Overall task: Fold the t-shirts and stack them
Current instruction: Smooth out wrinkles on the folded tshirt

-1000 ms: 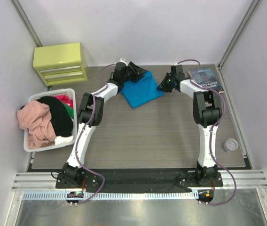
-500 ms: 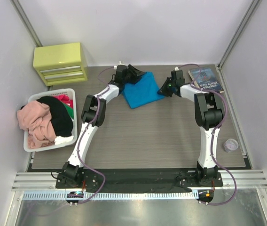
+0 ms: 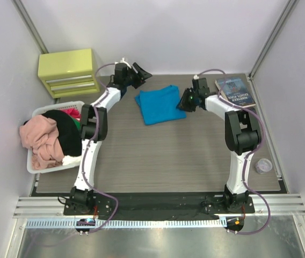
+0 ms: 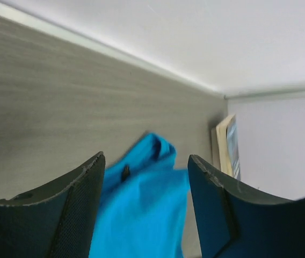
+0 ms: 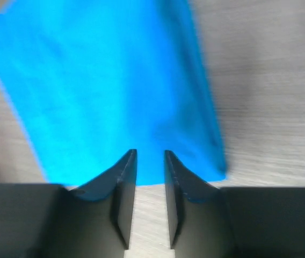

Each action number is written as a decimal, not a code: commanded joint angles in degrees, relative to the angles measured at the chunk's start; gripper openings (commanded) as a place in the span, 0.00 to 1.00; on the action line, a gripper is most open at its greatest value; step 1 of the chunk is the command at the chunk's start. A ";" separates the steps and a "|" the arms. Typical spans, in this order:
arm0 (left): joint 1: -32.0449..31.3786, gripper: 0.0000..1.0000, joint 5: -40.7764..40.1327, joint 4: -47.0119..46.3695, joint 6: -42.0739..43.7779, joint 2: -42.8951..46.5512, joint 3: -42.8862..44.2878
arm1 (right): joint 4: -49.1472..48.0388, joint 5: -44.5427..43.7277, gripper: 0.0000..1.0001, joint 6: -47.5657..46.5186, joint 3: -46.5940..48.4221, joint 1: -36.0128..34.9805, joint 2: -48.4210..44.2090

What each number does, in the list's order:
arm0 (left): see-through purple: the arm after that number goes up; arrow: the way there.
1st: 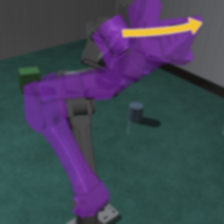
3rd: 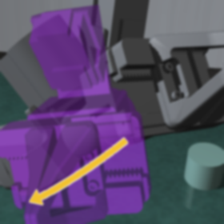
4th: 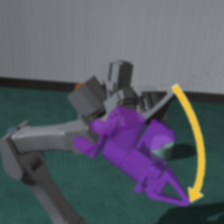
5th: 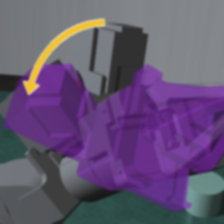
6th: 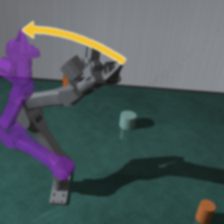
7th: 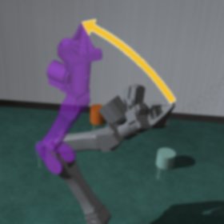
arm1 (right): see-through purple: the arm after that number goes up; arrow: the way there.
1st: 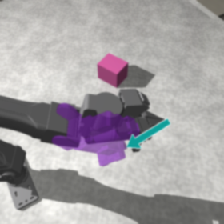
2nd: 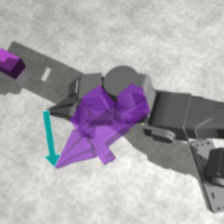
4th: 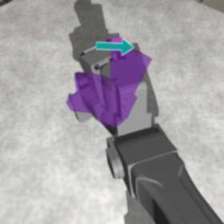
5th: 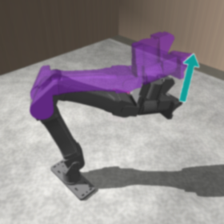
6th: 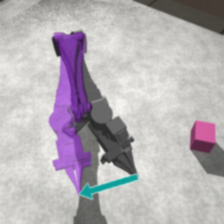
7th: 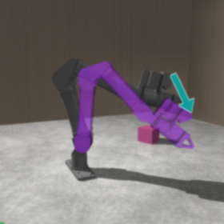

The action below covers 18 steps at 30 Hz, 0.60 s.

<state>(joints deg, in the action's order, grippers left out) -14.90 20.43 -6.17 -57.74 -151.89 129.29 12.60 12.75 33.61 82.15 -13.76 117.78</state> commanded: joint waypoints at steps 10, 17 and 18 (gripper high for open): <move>-4.44 0.58 0.67 -2.87 6.68 32.73 -36.92 | -2.14 15.98 0.48 -1.88 32.45 0.31 13.96; -3.65 0.56 -0.47 -7.62 3.33 25.35 -35.26 | -5.48 13.79 0.49 -0.91 34.57 1.01 19.94; -3.48 0.56 -0.74 -7.89 2.72 24.46 -34.64 | -5.74 13.53 0.49 -0.82 34.92 1.01 21.43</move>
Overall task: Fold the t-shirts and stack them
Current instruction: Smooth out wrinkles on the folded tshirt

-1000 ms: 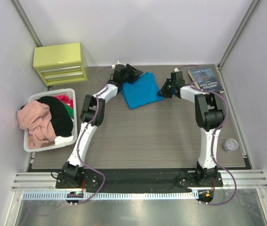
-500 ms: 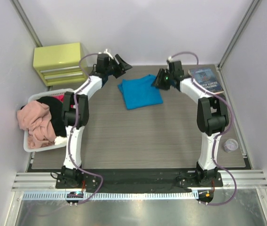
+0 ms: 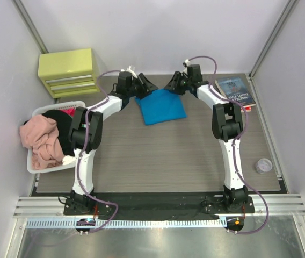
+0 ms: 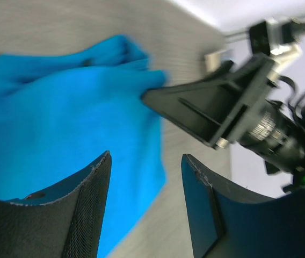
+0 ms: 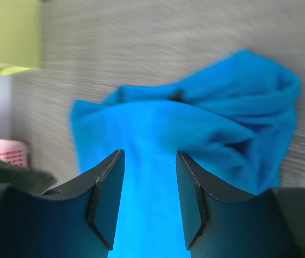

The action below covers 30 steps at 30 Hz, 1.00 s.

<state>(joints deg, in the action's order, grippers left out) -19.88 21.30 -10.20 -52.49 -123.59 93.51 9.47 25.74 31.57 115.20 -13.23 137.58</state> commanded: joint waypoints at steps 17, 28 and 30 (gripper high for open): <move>6.08 0.52 -5.14 -6.33 -5.26 -14.31 7.11 | -22.38 -5.87 0.50 11.14 -7.34 3.48 1.39; 5.90 0.56 -0.21 -4.22 -0.59 -13.43 15.82 | -27.14 -1.48 0.56 14.92 -0.68 3.04 0.32; 5.90 0.56 0.58 -3.95 -1.47 -15.44 17.66 | -27.23 -1.13 0.57 15.45 0.11 2.95 1.02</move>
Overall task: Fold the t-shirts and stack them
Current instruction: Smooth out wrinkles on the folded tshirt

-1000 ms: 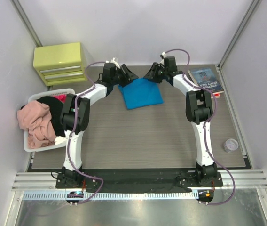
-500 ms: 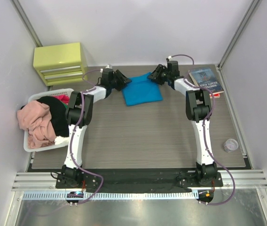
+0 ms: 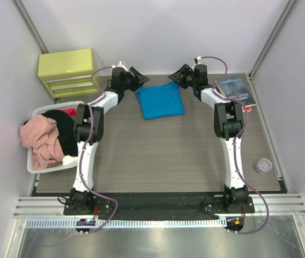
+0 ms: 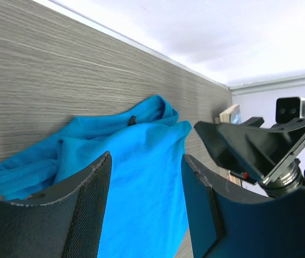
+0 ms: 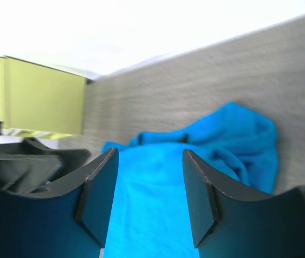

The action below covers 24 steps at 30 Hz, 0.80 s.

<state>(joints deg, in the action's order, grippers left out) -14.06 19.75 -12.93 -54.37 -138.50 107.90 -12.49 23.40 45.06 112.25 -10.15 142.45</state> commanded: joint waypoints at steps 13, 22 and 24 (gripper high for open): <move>0.09 0.54 -2.95 0.88 -5.57 -8.28 7.94 | 1.50 -1.51 0.59 -1.37 9.13 -0.39 5.64; 0.97 0.54 -7.53 3.08 -5.92 -8.19 5.83 | 6.69 -5.99 0.59 -6.73 8.34 -0.39 5.65; 1.32 0.54 -7.01 3.35 -5.84 -8.02 5.83 | 7.48 -7.83 0.59 -8.93 8.08 -0.31 4.94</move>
<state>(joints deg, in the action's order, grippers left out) -14.11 15.00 -11.73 -60.62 -147.39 113.23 -7.88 20.21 41.63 119.07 -10.17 149.75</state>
